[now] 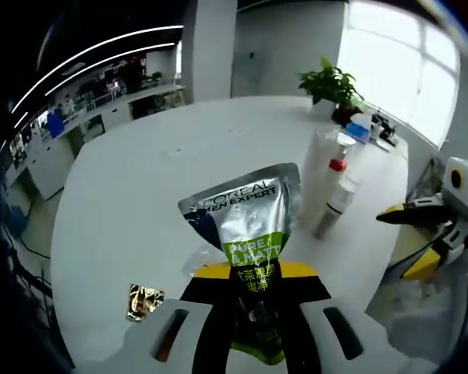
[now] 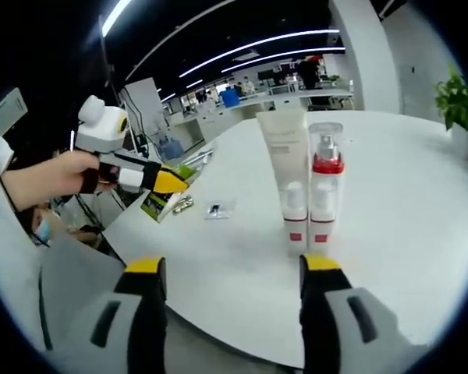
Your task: Arrange the skincare products in the storage area until every visible bottle or jar stands upright without overlapping.
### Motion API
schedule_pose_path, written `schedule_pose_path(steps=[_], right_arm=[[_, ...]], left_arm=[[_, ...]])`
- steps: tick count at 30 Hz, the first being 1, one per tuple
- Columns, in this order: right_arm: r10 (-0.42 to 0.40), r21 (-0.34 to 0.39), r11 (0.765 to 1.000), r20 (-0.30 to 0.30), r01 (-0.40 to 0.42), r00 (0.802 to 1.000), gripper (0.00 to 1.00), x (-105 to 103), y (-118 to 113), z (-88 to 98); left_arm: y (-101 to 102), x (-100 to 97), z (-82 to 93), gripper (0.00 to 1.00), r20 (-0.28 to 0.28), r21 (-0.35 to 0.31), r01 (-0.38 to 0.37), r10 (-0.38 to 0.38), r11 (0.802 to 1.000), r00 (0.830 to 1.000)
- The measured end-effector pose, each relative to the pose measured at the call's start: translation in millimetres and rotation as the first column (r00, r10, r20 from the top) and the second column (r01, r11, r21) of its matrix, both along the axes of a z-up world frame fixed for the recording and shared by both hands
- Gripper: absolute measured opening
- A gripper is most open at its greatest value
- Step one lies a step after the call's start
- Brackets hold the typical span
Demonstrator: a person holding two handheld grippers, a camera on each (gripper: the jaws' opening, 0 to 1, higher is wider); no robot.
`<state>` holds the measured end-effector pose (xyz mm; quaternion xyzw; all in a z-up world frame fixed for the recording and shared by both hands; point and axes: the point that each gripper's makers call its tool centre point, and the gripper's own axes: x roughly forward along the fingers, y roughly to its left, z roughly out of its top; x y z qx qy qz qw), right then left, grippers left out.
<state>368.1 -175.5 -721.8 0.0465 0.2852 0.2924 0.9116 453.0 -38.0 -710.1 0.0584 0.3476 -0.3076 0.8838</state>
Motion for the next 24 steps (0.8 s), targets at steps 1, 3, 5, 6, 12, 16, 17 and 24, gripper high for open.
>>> schedule_pose_path(steps=[1, 3, 5, 6, 12, 16, 17, 24], right_arm=[[0.006, 0.000, 1.000, -0.002, -0.006, 1.000, 0.70, -0.5, 0.9, -0.4], [0.019, -0.004, 1.000, -0.003, -0.019, 1.000, 0.68, -1.7, 2.9, -0.8], [0.037, 0.003, 0.999, -0.002, -0.037, 0.999, 0.68, -3.4, 6.4, 0.9], [0.042, 0.009, 0.999, -0.003, -0.042, 0.999, 0.67, -4.1, 7.7, 1.7], [0.065, 0.026, 0.998, -0.012, -0.065, 0.998, 0.64, -7.5, 12.2, 5.2], [0.055, 0.109, 0.993, -0.004, -0.055, 0.998, 0.64, -4.0, 21.5, 18.7], [0.052, 0.144, 0.988, -0.003, -0.051, 0.999, 0.65, -2.6, 25.7, 23.5], [0.026, 0.335, 0.941, 0.036, -0.036, 0.999, 0.64, 18.5, 54.4, 62.8]], left_arm=[[1.3, -2.2, -0.1, 0.15, -0.003, -0.003, -0.007, 0.007, 1.000, 1.000], [2.7, -4.9, -0.1, 0.15, -0.006, -0.009, -0.017, 0.017, 1.000, 1.000], [3.7, -8.6, 0.5, 0.15, -0.008, -0.015, -0.024, 0.024, 1.000, 1.000], [3.7, -11.4, 1.4, 0.15, -0.009, -0.019, -0.027, 0.027, 0.999, 1.000], [0.9, -24.4, 4.2, 0.16, -0.011, -0.039, -0.025, 0.025, 0.999, 1.000], [-4.4, -31.7, 7.5, 0.16, -0.015, -0.063, -0.032, 0.031, 0.998, 0.999], [-6.1, -33.3, 8.3, 0.16, -0.014, -0.065, -0.028, 0.027, 0.998, 1.000], [-19.7, -42.1, 20.4, 0.16, 0.038, -0.069, 0.029, -0.027, 0.997, 0.999]])
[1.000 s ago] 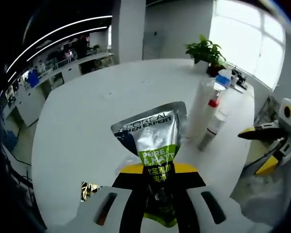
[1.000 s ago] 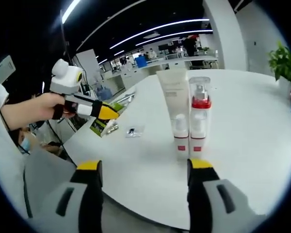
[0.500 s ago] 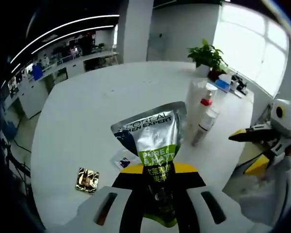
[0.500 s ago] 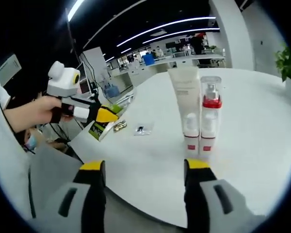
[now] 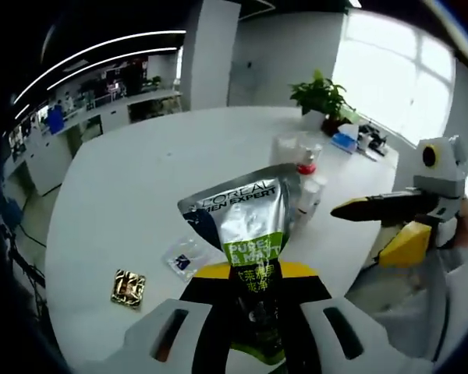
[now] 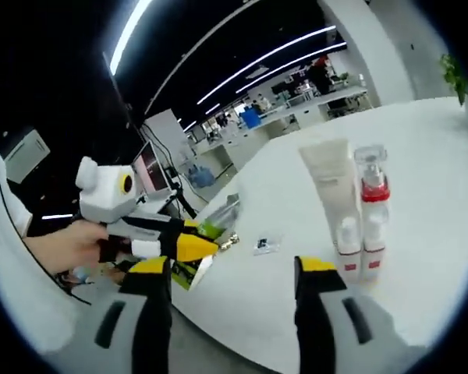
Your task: Arrange the skincare products in the storage area until every visible bottle or jar stands upright without overlapping.
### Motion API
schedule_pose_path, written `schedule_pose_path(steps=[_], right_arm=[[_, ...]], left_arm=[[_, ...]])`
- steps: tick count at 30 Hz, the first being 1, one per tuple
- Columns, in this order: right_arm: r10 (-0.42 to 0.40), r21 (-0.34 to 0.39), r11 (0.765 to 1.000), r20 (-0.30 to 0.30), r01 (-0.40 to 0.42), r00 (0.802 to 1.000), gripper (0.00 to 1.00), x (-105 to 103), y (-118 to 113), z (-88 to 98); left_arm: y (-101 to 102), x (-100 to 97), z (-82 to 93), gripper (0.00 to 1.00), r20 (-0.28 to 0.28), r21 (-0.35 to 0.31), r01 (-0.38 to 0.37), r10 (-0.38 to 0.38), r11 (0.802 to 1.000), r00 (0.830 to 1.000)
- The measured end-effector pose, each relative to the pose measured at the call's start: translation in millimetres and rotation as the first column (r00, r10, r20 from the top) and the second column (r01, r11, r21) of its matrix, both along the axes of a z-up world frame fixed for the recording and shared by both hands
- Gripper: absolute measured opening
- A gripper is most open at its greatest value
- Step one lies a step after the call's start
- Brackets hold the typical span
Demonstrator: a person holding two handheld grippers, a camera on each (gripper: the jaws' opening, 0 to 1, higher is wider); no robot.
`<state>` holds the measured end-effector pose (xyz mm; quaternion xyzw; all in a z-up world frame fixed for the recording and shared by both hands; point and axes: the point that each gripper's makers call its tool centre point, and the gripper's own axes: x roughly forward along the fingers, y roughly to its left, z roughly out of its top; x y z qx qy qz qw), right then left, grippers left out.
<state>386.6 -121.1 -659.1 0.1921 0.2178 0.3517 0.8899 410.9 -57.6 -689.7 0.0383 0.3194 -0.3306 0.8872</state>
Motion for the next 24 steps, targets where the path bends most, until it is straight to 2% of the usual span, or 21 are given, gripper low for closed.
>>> schedule_pose_path(steps=[6, 8, 13, 17, 20, 22, 24], right_arm=[[-0.017, 0.071, 0.997, -0.019, 0.018, 1.000, 0.61, 18.0, 11.2, 5.0], [-0.028, 0.098, 0.995, -0.026, 0.030, 0.999, 0.57, 21.4, 12.9, 6.4], [-0.075, 0.132, 0.988, -0.077, 0.084, 0.994, 0.39, 25.4, 9.8, 1.5], [-0.096, 0.172, 0.979, -0.100, 0.113, 0.990, 0.29, 26.4, 9.1, 2.7], [-0.111, 0.207, 0.969, -0.114, 0.133, 0.987, 0.14, 26.7, 9.2, 5.9], [-0.115, 0.258, 0.955, -0.141, 0.149, 0.983, 0.11, 25.9, 9.7, 9.6], [-0.112, 0.251, 0.958, -0.124, 0.141, 0.986, 0.09, 24.3, 9.8, 10.8]], left_arm=[[-15.4, -13.2, 7.7, 0.16, 0.030, -0.020, 0.047, -0.047, 0.999, 0.998], [-18.5, -16.3, 7.9, 0.16, 0.031, -0.028, 0.058, -0.058, 0.998, 0.998], [-21.7, -21.2, 9.5, 0.16, 0.034, -0.050, 0.065, -0.064, 0.997, 0.997], [-22.7, -23.9, 9.7, 0.16, 0.036, -0.054, 0.070, -0.068, 0.996, 0.997], [-23.4, -25.6, 9.5, 0.16, 0.035, -0.056, 0.071, -0.069, 0.996, 0.997], [-23.4, -26.4, 8.9, 0.17, 0.033, -0.059, 0.069, -0.067, 0.996, 0.997], [-23.5, -26.8, 8.6, 0.19, 0.027, -0.065, 0.068, -0.067, 0.996, 0.997]])
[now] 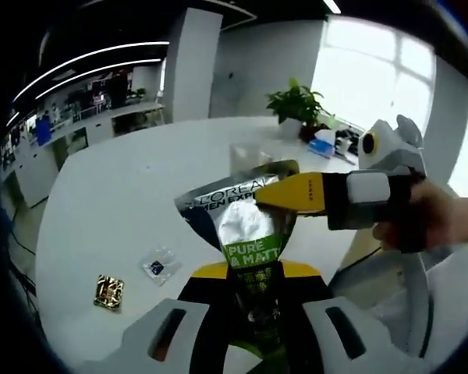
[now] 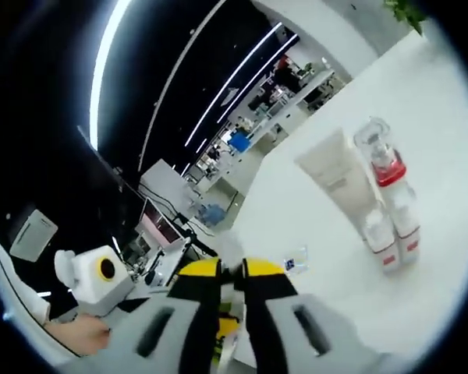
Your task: Arrange the skincare products in the storage area until every visible bottle or jar stands upright without overlapping.
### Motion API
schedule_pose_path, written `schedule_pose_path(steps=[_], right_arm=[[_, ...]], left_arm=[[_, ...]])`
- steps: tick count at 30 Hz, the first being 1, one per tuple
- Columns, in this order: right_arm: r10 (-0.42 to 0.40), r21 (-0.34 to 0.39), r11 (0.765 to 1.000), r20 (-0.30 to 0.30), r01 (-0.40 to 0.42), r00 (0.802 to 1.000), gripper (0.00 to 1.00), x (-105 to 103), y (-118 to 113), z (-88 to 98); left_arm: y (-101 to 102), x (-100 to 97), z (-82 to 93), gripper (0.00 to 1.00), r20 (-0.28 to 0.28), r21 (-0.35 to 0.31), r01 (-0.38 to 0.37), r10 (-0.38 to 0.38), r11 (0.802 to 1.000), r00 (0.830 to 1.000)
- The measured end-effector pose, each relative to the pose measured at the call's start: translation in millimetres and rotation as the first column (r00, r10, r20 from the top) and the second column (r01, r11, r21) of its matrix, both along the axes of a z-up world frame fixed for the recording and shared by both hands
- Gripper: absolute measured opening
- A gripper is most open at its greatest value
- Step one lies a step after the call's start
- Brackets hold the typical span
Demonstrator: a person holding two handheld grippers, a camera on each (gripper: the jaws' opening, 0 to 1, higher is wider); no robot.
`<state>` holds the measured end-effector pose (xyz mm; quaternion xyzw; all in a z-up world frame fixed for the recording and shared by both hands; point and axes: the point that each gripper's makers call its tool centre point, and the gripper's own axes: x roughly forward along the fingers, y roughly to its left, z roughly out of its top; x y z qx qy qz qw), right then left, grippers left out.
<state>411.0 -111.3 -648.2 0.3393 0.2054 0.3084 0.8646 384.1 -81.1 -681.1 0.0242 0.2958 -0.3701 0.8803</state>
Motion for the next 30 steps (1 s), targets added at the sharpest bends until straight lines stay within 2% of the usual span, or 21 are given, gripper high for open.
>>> schedule_pose_path(steps=[3, 5, 9, 14, 20, 23, 25, 26, 27, 30], right_arm=[[0.012, 0.006, 1.000, 0.017, -0.012, 1.000, 0.06, -2.4, 0.4, 3.6], [0.016, -0.017, 1.000, 0.039, -0.015, 0.999, 0.05, -3.6, -0.9, 4.6], [0.007, 0.005, 1.000, 0.023, -0.007, 1.000, 0.01, -4.4, -5.7, 3.2], [0.012, 0.013, 1.000, 0.028, -0.012, 1.000, 0.01, -7.2, -9.9, 7.2], [0.028, 0.045, 0.999, 0.038, -0.030, 0.999, 0.01, -12.8, -17.7, 14.9], [0.087, 0.101, 0.990, 0.074, -0.094, 0.993, 0.01, -23.4, -12.8, 29.2], [0.120, 0.122, 0.984, 0.091, -0.131, 0.989, 0.01, -29.6, -9.0, 36.5], [0.138, 0.130, 0.980, 0.104, -0.151, 0.985, 0.01, -32.8, -6.8, 40.5], [0.169, 0.148, 0.971, 0.120, -0.186, 0.978, 0.01, -37.8, -2.9, 45.8], [0.225, 0.179, 0.952, 0.147, -0.250, 0.963, 0.01, -47.6, 5.0, 57.2]], left_arm=[[-2.0, -2.8, -0.7, 0.24, -0.009, -0.007, 0.022, -0.022, 1.000, 1.000], [-2.9, -3.8, -0.1, 0.30, -0.004, -0.010, 0.036, -0.036, 0.999, 0.999], [-8.3, -9.7, 0.5, 0.41, -0.007, -0.028, 0.074, -0.074, 0.997, 0.997], [-10.6, -17.5, 5.5, 0.44, -0.002, -0.062, 0.107, -0.108, 0.992, 0.994], [0.3, -19.0, 10.0, 0.55, -0.001, -0.081, 0.111, -0.111, 0.991, 0.994], [9.8, -13.8, 13.8, 0.57, -0.011, -0.112, 0.097, -0.098, 0.989, 0.995], [11.0, -12.4, 19.8, 0.59, -0.040, -0.180, 0.102, -0.111, 0.978, 0.993], [10.0, -11.8, 26.7, 0.59, -0.056, -0.244, 0.112, -0.129, 0.963, 0.990], [9.7, -13.4, 29.8, 0.58, -0.079, -0.280, 0.123, -0.151, 0.952, 0.985], [4.5, -23.7, 40.8, 0.56, -0.096, -0.363, 0.225, -0.277, 0.904, 0.956]])
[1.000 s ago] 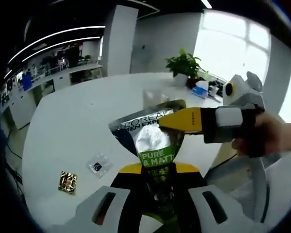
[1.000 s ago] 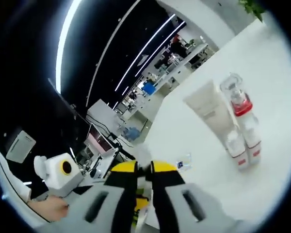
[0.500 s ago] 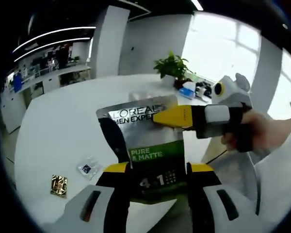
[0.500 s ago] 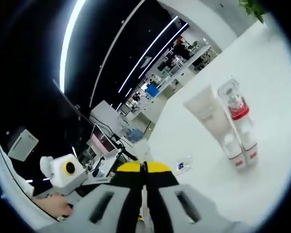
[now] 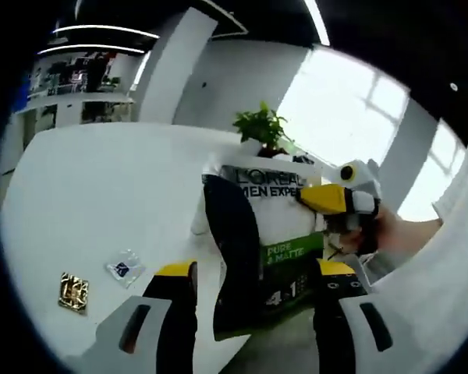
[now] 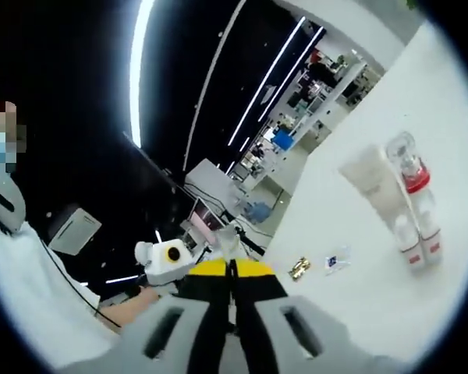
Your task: Arrange the skincare products in the storage area until every visible bottle or jar stands upright without overlapping.
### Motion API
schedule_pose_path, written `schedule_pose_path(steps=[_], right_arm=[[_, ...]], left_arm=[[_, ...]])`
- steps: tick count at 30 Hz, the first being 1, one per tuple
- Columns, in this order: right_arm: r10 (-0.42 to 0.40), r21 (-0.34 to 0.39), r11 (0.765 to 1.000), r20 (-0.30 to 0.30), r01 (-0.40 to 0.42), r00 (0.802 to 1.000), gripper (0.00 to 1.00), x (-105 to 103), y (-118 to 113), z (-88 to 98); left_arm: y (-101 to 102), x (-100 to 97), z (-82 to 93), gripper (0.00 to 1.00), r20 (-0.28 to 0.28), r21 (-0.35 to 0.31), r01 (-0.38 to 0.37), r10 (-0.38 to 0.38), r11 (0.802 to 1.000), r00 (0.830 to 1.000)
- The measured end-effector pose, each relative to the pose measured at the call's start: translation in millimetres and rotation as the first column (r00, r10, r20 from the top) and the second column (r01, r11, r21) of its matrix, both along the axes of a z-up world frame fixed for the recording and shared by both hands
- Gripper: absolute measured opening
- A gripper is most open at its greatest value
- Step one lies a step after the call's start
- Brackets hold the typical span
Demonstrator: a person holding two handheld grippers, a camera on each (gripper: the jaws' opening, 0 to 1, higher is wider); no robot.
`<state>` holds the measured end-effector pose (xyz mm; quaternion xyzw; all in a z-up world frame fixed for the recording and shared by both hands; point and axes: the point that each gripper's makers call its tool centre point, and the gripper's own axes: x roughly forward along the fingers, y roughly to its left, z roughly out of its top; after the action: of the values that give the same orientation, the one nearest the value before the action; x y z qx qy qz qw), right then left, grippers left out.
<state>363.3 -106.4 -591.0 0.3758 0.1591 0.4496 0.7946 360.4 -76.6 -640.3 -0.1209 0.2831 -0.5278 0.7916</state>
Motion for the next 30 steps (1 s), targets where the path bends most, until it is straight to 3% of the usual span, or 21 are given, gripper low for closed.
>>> schedule_pose_path(steps=[3, 6, 8, 13, 17, 20, 22, 24, 25, 27, 30], right_arm=[[0.026, 0.016, 1.000, 0.013, -0.026, 1.000, 0.01, -2.9, 4.2, 6.2], [0.022, 0.021, 1.000, 0.019, -0.023, 1.000, 0.01, -1.3, 5.6, 8.3], [0.005, 0.026, 1.000, 0.012, -0.005, 1.000, 0.01, 3.1, 2.0, 7.5], [-0.030, 0.029, 0.999, -0.004, 0.030, 1.000, 0.01, 11.9, -11.1, 4.5], [-0.037, 0.025, 0.999, -0.008, 0.037, 0.999, 0.01, 14.8, -13.1, 4.5], [-0.070, 0.041, 0.997, 0.000, 0.070, 0.998, 0.04, 20.9, -15.3, 7.7], [-0.081, 0.065, 0.994, -0.038, 0.083, 0.996, 0.11, 25.1, -16.9, 8.6], [-0.046, 0.080, 0.996, -0.030, 0.048, 0.998, 0.10, 20.6, -12.7, 11.3], [-0.038, 0.093, 0.995, -0.024, 0.040, 0.999, 0.10, 19.2, -11.2, 13.8], [-0.008, 0.110, 0.994, -0.022, 0.010, 1.000, 0.14, 13.1, -3.5, 16.5], [0.025, 0.095, 0.995, -0.015, -0.023, 1.000, 0.22, 6.7, 8.3, 13.3]], left_arm=[[-3.5, -10.2, 4.9, 0.48, -0.052, -0.066, 0.084, -0.087, 0.994, 0.995], [-3.0, -9.4, 7.5, 0.31, -0.039, -0.087, 0.087, -0.091, 0.992, 0.995], [-0.4, -6.4, 8.8, 0.27, -0.041, -0.097, 0.064, -0.068, 0.993, 0.997], [4.6, -8.2, 18.1, 0.09, -0.055, -0.159, 0.049, -0.058, 0.986, 0.997], [4.0, -11.9, 28.2, 0.03, -0.055, -0.201, 0.061, -0.074, 0.978, 0.996], [3.0, -10.8, 44.6, 0.00, -0.079, -0.286, 0.047, -0.072, 0.957, 0.994], [3.1, -9.6, 59.4, 0.00, -0.085, -0.355, 0.038, -0.073, 0.934, 0.994], [5.2, -2.5, 69.3, 0.00, -0.067, -0.387, 0.007, -0.036, 0.922, 0.997], [6.6, 0.4, 75.5, 0.00, -0.088, -0.414, -0.009, -0.030, 0.910, 0.996], [8.5, 7.2, 88.0, 0.00, -0.093, -0.470, -0.035, -0.010, 0.882, 0.996], [10.4, 14.3, 98.3, 0.00, -0.107, -0.509, -0.059, 0.005, 0.859, 0.994]])
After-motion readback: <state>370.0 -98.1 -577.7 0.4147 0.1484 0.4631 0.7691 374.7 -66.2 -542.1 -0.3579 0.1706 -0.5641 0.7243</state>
